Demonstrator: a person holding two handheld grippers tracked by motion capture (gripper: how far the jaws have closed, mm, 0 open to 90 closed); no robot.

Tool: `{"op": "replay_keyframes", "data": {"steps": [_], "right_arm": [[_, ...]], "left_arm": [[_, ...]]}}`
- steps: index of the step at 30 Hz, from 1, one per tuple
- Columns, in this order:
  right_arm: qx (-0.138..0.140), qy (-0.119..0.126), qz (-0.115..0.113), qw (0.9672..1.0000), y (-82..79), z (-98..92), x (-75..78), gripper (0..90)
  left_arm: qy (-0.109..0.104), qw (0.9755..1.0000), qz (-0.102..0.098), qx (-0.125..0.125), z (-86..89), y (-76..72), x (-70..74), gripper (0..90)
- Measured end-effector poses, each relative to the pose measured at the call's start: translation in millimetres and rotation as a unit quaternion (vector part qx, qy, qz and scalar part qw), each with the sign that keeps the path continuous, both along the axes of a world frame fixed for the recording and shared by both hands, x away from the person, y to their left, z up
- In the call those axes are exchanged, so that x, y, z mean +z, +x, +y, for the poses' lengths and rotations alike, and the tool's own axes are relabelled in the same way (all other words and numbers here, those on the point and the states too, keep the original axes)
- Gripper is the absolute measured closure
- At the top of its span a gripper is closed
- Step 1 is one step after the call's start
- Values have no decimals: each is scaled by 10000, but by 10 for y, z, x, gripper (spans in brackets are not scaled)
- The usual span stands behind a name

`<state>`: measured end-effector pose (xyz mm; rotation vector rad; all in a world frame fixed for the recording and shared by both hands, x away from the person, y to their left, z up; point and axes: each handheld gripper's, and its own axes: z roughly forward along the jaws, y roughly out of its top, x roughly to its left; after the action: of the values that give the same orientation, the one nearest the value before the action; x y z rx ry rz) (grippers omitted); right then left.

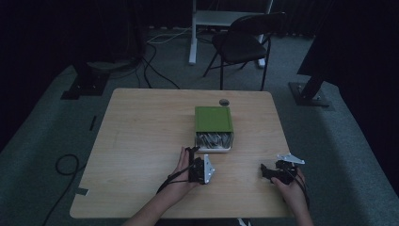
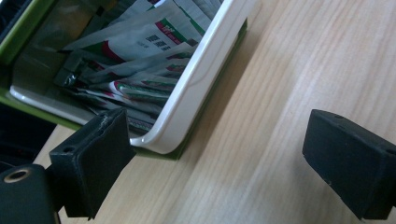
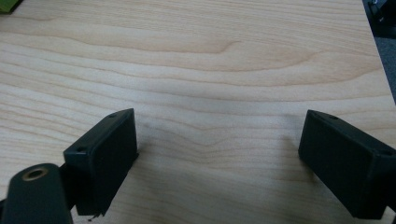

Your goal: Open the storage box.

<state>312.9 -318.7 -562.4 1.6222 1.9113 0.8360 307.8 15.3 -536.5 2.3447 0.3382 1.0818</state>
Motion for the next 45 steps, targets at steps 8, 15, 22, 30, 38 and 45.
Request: {"op": "replay_keyframes", "data": {"steps": [8,15,22,30,38,45], "right_arm": [[1,-3,-3,10000,4,-2,0,112],[0,-7,-3,10000,6,-2,0,112],[-5,-5,-3,10000,8,-2,0,112],[-5,-6,-3,10000,8,-2,0,112],[-6,-6,-2,10000,8,-2,0,112],[-5,-5,-2,10000,8,-2,0,112]], "left_arm": [[326,9989,-347,-44,-98,95,-40,147],[494,9978,-375,-228,-93,182,-78,332],[902,9937,-558,-353,-105,247,-107,449],[947,9922,-741,-334,-112,295,-108,579],[1110,9900,-827,-256,-123,323,-101,669],[1113,9910,-703,-224,-142,313,-74,676]]}}
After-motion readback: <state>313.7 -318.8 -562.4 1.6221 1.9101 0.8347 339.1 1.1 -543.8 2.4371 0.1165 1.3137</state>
